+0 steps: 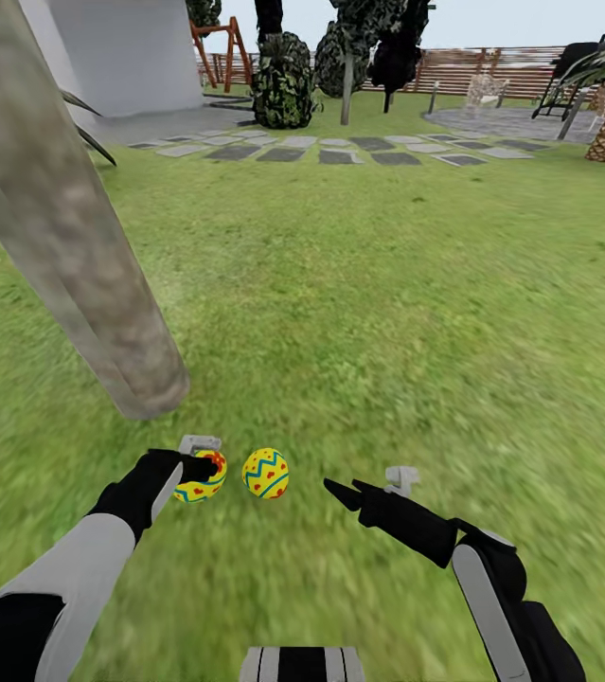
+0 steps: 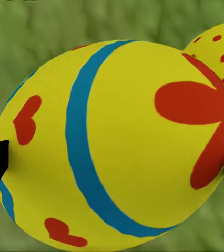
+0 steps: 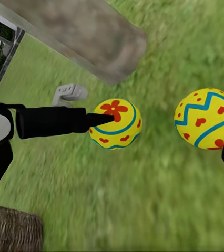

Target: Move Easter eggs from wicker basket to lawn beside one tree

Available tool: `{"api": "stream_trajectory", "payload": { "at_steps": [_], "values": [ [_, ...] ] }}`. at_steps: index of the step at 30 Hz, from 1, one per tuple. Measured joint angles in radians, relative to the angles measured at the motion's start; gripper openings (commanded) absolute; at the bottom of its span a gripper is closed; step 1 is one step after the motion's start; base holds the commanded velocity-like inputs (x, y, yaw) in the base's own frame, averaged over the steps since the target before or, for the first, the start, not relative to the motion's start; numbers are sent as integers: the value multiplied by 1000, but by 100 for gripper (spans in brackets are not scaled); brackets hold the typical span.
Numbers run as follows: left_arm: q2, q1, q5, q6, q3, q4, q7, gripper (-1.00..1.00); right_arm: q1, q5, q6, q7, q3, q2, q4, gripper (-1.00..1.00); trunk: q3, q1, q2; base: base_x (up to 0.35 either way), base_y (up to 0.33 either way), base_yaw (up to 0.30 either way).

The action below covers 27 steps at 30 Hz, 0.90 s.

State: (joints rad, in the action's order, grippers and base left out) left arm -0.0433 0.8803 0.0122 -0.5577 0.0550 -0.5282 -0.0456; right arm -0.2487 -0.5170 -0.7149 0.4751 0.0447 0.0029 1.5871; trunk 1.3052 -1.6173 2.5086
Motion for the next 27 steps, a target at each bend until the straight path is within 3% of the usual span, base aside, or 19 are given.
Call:
{"api": "stream_trajectory", "payload": {
  "at_steps": [18,22,27],
  "values": [
    [-1,0,0,-1,5,-6,0,-100,-1,0,0,0,2,0,0,100,70,-8,4,0,0,0],
    [-1,-3,0,-1,6,-140,-1,-100,-1,0,0,0,1,-1,0,100,85,-10,5,0,0,0],
    [-2,-6,0,-2,5,-195,-1,-100,-1,0,0,0,0,-1,0,100,104,-12,6,0,0,0]
  ]
}}
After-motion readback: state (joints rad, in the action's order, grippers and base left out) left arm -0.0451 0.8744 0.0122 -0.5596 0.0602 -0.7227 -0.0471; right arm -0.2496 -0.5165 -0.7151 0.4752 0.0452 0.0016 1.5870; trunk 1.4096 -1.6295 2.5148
